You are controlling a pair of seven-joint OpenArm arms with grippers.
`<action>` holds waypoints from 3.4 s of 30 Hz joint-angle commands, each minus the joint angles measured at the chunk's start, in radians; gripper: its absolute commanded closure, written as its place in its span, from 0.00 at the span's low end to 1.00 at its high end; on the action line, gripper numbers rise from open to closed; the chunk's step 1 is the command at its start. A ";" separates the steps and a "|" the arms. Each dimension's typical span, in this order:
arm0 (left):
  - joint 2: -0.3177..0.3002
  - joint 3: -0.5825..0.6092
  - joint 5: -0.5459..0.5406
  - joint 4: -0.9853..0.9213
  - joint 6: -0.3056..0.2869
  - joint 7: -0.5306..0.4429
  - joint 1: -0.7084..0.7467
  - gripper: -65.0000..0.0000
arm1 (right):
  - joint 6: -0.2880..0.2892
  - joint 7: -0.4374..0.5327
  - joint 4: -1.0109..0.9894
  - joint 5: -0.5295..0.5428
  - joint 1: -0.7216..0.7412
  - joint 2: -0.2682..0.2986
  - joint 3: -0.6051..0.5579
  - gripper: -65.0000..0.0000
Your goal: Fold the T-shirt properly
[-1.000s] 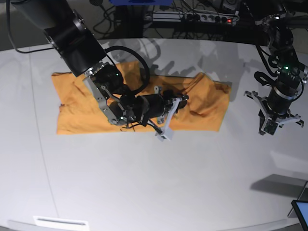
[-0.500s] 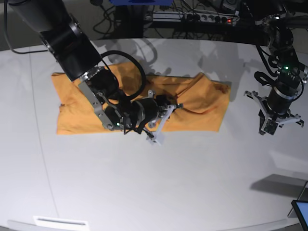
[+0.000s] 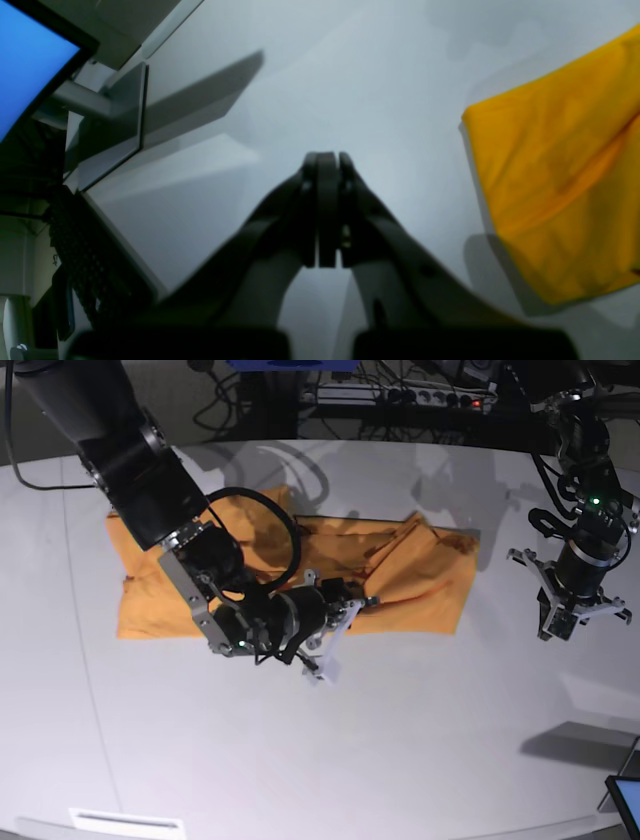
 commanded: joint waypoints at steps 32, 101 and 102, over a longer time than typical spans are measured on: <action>-0.017 -0.005 -0.005 -0.007 0.010 -0.019 -0.004 1.00 | -0.276 -0.033 0.342 0.009 -0.059 0.116 0.018 0.75; 0.004 0.030 -0.014 -0.007 0.010 -0.025 0.004 1.00 | -0.555 -0.095 0.678 -0.373 -0.378 0.303 -0.527 0.75; 0.006 0.030 -0.014 -0.007 0.010 -0.025 0.002 1.00 | -0.555 -0.093 0.678 -0.373 -0.370 0.297 -0.551 0.75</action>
